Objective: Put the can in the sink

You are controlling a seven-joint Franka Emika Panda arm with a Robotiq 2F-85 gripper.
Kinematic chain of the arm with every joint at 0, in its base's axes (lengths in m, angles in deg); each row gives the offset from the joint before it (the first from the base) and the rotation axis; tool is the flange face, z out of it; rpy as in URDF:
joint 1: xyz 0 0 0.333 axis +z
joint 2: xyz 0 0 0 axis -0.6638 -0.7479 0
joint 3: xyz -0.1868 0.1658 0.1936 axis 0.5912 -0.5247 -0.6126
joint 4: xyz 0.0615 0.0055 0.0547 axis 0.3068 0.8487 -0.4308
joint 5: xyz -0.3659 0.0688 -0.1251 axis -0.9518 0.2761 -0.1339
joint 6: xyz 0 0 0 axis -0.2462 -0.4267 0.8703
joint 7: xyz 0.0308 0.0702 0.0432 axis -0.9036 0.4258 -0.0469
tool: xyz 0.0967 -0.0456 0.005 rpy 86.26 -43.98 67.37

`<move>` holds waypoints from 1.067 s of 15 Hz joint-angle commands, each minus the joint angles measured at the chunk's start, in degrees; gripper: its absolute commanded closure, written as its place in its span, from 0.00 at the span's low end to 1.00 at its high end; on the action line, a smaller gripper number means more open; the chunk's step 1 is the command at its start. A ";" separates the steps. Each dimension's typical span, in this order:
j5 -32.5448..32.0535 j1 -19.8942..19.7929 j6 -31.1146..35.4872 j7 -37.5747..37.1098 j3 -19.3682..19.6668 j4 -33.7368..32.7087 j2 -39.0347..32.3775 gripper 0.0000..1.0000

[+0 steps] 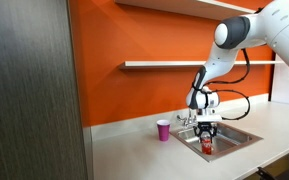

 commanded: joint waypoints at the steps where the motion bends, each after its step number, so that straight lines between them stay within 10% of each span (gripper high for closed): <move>1: 1.36 -1.94 -0.48 2.33 -1.35 -2.73 -1.57 0.62; 16: 1.77 -2.36 -0.68 2.56 -1.85 -3.46 -3.35 0.62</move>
